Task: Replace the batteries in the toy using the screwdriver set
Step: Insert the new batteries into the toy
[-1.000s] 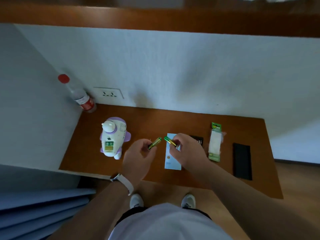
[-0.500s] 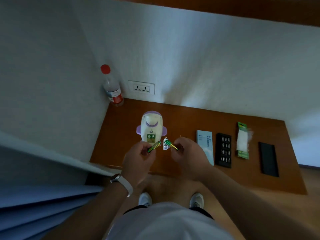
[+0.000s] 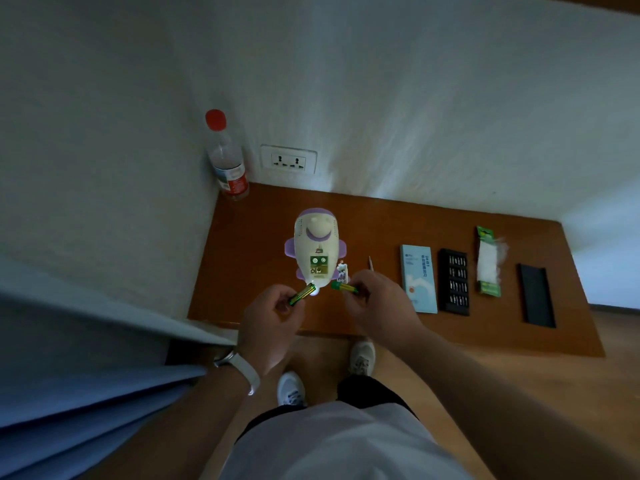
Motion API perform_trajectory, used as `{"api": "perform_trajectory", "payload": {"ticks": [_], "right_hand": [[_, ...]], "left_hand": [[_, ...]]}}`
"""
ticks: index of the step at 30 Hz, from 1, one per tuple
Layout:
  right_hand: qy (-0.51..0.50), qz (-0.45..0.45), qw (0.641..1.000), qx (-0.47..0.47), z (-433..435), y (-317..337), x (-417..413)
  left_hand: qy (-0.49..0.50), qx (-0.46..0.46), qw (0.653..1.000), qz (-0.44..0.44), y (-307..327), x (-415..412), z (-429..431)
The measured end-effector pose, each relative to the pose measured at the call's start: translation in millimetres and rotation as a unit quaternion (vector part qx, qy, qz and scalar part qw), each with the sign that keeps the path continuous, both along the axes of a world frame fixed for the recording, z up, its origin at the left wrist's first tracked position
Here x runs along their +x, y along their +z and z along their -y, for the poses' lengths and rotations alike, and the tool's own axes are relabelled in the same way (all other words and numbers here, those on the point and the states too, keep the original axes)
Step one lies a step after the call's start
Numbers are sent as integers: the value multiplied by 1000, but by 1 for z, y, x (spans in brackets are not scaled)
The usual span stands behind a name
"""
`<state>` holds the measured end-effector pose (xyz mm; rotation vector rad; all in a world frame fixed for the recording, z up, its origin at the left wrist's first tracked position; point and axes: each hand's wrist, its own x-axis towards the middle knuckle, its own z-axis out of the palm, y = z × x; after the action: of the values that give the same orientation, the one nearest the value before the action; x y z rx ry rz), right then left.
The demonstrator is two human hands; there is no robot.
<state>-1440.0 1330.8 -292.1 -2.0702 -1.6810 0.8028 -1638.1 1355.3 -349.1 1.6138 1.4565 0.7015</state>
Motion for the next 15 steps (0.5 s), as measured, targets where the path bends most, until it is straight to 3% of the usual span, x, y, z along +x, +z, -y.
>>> {"api": "perform_trajectory", "payload": {"ticks": [15], "right_hand": [[6,-5,1000,16,-20,-6,-12]], "left_hand": [[34,12,998,50,17,-7,-18]]}}
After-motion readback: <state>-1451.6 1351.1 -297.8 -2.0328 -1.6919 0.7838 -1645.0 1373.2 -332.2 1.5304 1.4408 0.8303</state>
